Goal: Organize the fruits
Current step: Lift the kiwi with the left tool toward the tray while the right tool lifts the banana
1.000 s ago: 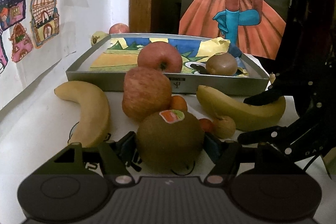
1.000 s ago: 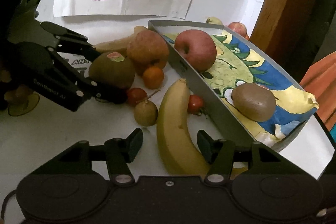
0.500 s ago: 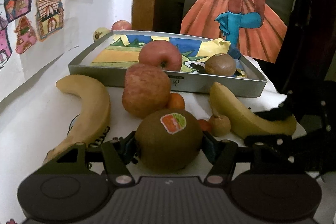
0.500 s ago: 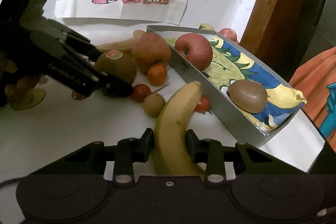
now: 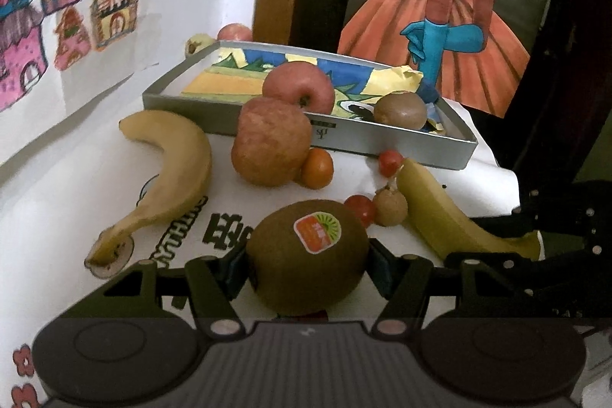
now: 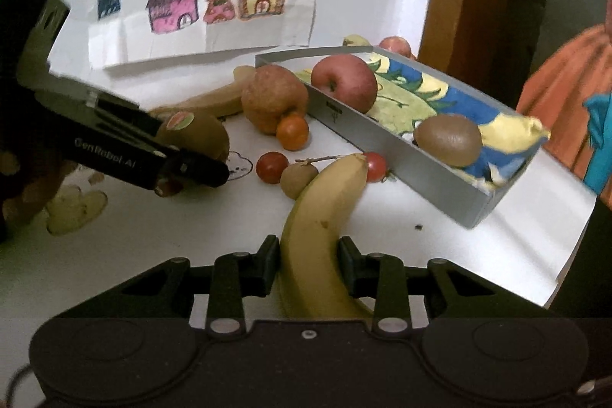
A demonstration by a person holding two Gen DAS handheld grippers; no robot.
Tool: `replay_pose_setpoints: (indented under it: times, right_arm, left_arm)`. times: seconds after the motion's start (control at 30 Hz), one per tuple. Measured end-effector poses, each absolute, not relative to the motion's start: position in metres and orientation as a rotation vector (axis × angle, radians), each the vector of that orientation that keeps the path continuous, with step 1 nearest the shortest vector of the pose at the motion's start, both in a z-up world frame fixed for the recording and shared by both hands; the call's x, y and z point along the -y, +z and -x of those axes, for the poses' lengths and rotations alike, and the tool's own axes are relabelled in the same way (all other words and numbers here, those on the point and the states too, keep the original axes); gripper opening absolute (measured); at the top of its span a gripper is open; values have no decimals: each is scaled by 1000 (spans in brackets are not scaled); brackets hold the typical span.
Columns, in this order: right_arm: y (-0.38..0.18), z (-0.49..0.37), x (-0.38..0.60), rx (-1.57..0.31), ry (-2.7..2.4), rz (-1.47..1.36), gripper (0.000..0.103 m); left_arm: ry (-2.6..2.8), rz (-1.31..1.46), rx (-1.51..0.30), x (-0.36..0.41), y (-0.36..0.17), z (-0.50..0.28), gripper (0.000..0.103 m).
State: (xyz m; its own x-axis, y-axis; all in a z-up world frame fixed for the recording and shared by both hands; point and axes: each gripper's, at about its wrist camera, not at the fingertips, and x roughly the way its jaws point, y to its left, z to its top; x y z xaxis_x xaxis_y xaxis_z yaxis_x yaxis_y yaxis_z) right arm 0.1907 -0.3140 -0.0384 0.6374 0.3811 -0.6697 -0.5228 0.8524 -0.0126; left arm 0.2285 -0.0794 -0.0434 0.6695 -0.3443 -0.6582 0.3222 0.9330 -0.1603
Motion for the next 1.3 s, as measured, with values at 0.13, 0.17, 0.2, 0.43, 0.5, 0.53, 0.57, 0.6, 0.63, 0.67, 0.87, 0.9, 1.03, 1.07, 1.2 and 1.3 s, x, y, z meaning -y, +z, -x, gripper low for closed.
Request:
replay_pose_setpoints:
  times: [0.13, 0.17, 0.2, 0.43, 0.5, 0.53, 0.57, 0.6, 0.63, 0.67, 0.87, 0.9, 1.03, 1.07, 1.2, 1.3]
  right_arm:
    - [-36, -186, 318, -708, 521, 144, 36]
    - [-36, -185, 319, -707, 523, 128, 36]
    - [-35, -184, 320, -706, 525, 111, 36]
    - [-27, -182, 333, -685, 548, -26, 36]
    - [-22, -182, 336, -670, 547, -51, 36]
    - [-19, -183, 338, -660, 545, -63, 36]
    - [-16, -183, 339, -650, 542, -72, 36]
    - [-13, -184, 341, -637, 538, -78, 36]
    - [-9, -185, 342, -623, 533, -83, 36]
    - [-5, -186, 345, -608, 528, -88, 36]
    - [23, -203, 356, -513, 482, -108, 36]
    - [27, -208, 358, -501, 472, -112, 36]
    - [39, -228, 364, -454, 423, -125, 36]
    - [41, -234, 366, -445, 411, -133, 36]
    - [42, -256, 373, -419, 374, -153, 36]
    - [39, -275, 375, -418, 356, -166, 36]
  left_arm:
    - [-363, 46, -742, 77, -39, -227, 67]
    - [-361, 47, -737, 77, -38, -226, 67]
    - [-360, 49, -733, 77, -36, -226, 67]
    - [-371, 36, -692, 83, -20, -225, 67]
    - [-376, 9, -677, 87, -13, -227, 67]
    - [-380, 3, -669, 88, -9, -229, 67]
    - [-384, 2, -660, 89, -5, -230, 67]
    - [-386, 4, -648, 90, 0, -231, 67]
    - [-386, 6, -635, 90, 5, -233, 67]
    - [-385, 6, -619, 91, 11, -235, 67]
    - [-377, -8, -525, 99, 43, -247, 67]
    - [-377, -4, -509, 100, 47, -250, 67]
    - [-363, 26, -448, 110, 55, -265, 67]
    - [-360, 30, -436, 112, 55, -269, 67]
    - [-358, 50, -423, 127, 44, -291, 67]
    - [-365, 55, -435, 136, 32, -308, 67]
